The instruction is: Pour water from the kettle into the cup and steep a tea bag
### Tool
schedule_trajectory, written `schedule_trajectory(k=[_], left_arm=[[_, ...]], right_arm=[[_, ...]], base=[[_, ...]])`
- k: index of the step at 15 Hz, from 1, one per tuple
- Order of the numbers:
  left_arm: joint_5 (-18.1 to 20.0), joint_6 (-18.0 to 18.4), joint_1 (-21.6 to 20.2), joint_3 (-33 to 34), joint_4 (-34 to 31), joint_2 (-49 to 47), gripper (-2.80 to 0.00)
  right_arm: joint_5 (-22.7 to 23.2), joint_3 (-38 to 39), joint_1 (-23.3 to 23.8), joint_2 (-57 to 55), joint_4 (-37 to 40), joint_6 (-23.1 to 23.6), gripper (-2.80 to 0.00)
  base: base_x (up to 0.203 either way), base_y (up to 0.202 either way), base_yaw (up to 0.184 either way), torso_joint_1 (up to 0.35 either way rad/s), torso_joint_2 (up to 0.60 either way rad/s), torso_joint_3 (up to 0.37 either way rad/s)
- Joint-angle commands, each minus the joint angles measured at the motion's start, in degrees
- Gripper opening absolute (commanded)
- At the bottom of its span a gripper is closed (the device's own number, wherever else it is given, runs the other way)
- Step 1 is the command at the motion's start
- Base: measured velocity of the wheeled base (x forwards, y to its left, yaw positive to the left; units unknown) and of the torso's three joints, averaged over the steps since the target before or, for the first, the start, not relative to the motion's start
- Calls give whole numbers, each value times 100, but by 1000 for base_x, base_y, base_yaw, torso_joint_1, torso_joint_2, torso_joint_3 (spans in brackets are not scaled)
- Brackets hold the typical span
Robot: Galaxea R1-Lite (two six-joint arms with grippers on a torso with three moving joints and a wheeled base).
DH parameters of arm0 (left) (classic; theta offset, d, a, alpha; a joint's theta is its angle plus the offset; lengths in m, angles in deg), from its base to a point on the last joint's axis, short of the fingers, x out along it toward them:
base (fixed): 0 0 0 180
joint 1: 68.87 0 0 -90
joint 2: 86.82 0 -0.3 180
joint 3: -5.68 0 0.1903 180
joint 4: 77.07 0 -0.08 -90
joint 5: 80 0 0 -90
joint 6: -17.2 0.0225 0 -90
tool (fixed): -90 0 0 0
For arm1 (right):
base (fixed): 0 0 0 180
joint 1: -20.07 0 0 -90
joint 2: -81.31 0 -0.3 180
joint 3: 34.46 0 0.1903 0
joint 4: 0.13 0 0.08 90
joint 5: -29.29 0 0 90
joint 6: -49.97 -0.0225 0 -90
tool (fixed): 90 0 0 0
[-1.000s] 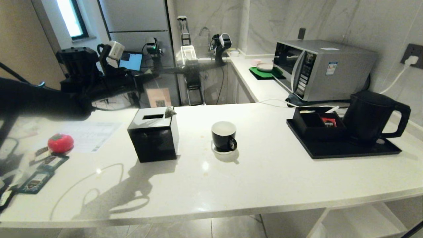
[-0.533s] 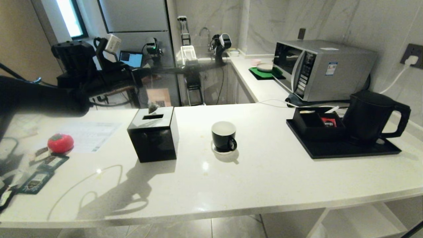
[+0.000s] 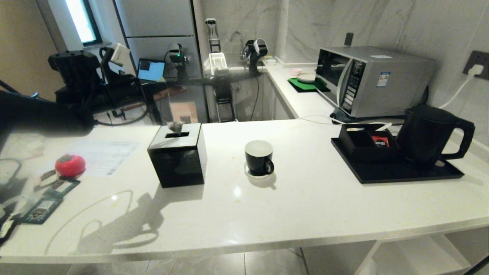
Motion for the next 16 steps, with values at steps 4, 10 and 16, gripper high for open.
schedule_trajectory(k=[4,10,16], left_arm=[[33,3,-77,59,70,-209,-280],[23,21,-95,112,82,-296,-280],[23,20,84,77,81,-166,-280]], right_arm=[[1,0,-1,-6,-1,2,-280],[1,0,-1,-6,5,2,-280],[1,0,-1,-6,-2,2,-280]], base=[[0,0,0,0,0,0],[0,0,0,0,0,0],[0,0,0,0,0,0]])
